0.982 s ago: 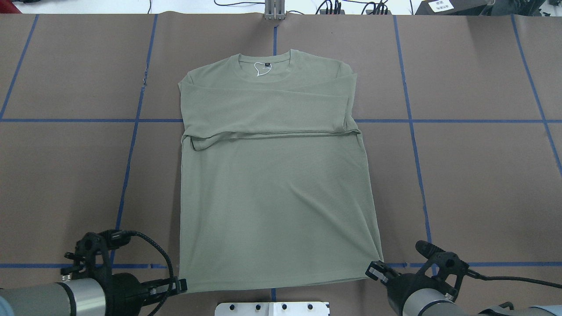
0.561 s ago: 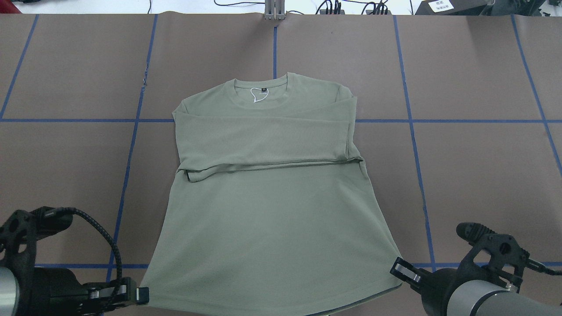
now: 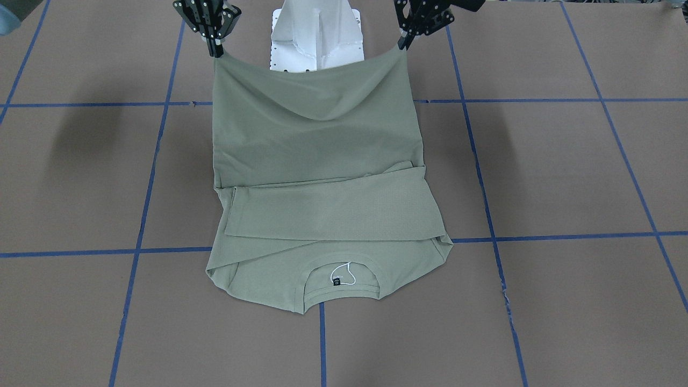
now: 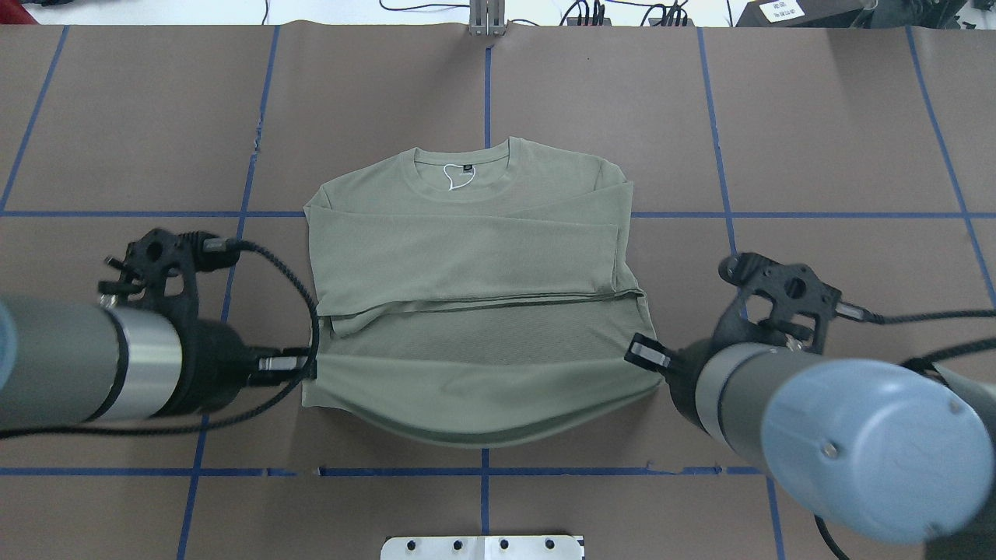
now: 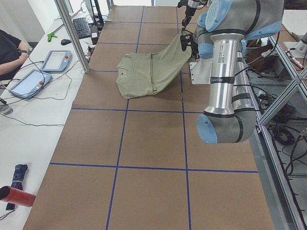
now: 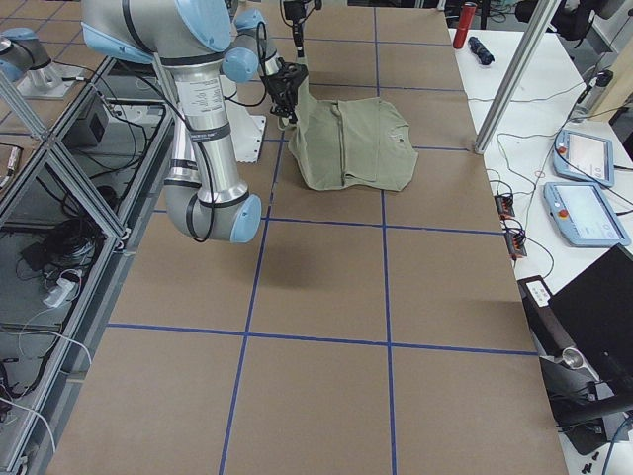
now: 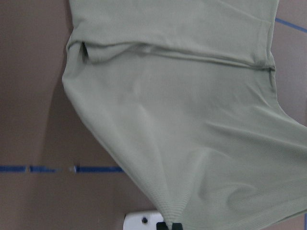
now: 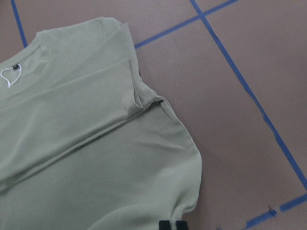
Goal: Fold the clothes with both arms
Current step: 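Lift the hem with both grippers and fold it up toward the collar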
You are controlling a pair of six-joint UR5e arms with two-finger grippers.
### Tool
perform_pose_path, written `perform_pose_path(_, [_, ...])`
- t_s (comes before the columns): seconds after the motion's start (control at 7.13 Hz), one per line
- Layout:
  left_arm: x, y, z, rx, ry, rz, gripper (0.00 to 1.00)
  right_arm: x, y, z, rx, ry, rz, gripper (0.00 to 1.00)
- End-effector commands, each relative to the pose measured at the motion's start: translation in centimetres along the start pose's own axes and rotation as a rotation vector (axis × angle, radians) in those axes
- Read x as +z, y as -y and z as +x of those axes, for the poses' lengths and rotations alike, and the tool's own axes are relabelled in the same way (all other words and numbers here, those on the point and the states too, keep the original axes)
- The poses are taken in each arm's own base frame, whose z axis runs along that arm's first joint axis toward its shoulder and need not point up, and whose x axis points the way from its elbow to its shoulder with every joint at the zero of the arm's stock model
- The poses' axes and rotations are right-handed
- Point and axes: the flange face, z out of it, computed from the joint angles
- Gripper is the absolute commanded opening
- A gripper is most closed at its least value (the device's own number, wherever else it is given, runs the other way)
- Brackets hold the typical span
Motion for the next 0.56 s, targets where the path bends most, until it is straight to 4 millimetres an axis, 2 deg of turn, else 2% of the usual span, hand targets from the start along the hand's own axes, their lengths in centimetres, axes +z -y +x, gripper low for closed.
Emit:
perform_pose_path(0.0, [3.5,8.2,-1.9,0.077,0.117,0.098,0.0,8.3,5.7,-5.4,-0.003,0.024,0.037,0.0])
perform_pose_path(0.14, [4.1,10.8,-2.7,0.088,0.152,0.126,0.0,11.3,8.8,-7.5,0.004,0.014,0.08,0.0])
perform_pose_path(0.28, [4.3,14.2,-3.1,0.098,0.182,0.162,0.0,12.4,11.9,-8.4,-0.003,-0.003,0.087,0.0])
perform_pose_path(0.42, [4.7,17.2,-3.4,0.116,0.211,0.186,0.0,12.7,14.6,-8.7,-0.011,-0.017,0.086,0.0])
